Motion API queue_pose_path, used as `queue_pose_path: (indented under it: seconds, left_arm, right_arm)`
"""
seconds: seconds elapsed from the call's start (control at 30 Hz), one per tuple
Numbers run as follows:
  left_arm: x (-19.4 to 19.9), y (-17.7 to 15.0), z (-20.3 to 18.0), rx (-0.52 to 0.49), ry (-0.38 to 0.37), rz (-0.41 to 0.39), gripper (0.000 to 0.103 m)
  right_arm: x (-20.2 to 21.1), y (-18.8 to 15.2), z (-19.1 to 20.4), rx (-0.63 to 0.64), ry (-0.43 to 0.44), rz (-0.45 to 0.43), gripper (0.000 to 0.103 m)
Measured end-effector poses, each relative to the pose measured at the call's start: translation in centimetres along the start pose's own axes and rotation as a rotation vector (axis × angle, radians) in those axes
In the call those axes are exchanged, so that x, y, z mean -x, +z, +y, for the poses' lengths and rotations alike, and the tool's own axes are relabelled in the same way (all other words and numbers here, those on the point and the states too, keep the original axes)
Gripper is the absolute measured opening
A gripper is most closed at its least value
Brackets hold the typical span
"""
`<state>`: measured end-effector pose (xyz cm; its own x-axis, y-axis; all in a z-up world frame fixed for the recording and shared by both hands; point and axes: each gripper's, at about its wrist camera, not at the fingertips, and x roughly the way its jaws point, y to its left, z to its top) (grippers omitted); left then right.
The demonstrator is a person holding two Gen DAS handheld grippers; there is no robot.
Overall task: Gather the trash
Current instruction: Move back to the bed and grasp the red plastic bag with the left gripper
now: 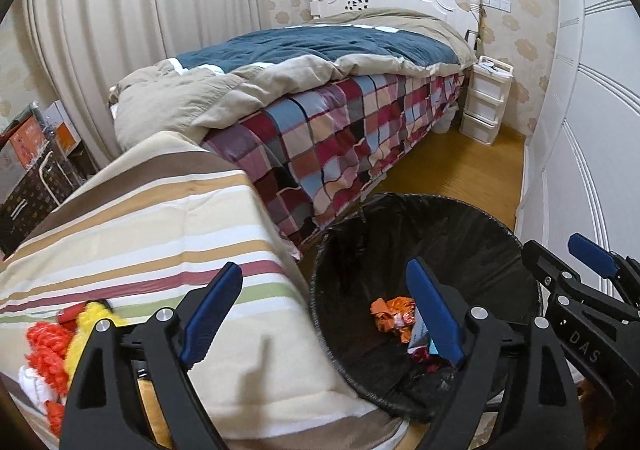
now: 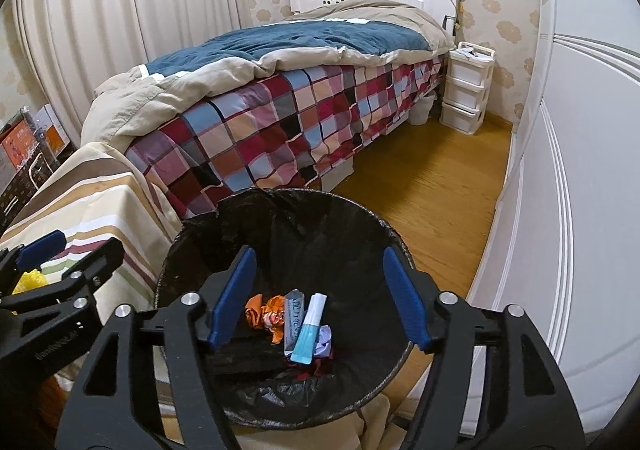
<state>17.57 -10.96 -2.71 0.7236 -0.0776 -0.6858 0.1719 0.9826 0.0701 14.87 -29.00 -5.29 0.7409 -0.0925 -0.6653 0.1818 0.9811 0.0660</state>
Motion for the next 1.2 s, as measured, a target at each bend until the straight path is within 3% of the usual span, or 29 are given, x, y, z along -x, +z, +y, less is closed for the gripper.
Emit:
queue_pose_path:
  seconds: [0.4, 0.8, 1.2]
  left_arm:
    - [4.7, -2.8, 4.1, 0.040, 0.054, -0.007, 0.084]
    - [9.1, -7.6, 9.5, 0.100, 0.138, -0.009, 0.084]
    - [8.7, -11.3, 14.6, 0.195, 0.203, 0.055, 0.084]
  right_arm:
    - [4.1, -2.4, 3.6, 0.033, 0.053, 0.001, 0.069]
    - [7.6, -6.2, 8.8, 0.090, 0.167, 0.034, 0.069]
    - [8.5, -8.4, 14.1, 0.189, 0.227, 0.068, 0.069]
